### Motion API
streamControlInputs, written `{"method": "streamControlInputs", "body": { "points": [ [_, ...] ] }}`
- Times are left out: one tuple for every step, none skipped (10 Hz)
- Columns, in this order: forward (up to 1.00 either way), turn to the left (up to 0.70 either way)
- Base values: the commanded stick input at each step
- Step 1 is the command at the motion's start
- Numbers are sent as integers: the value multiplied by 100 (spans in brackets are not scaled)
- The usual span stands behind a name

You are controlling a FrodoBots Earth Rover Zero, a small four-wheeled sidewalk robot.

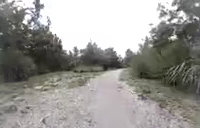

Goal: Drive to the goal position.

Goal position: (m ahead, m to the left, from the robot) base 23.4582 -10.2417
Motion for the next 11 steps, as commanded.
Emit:
{"method": "streamControlInputs", "body": {
  "points": [
    [85, 0],
    [85, -4],
    [85, -30],
    [85, -32],
    [85, -11],
    [85, -7],
    [85, -3],
    [85, 0],
    [85, 0],
    [85, 0],
    [85, 0]
  ]
}}
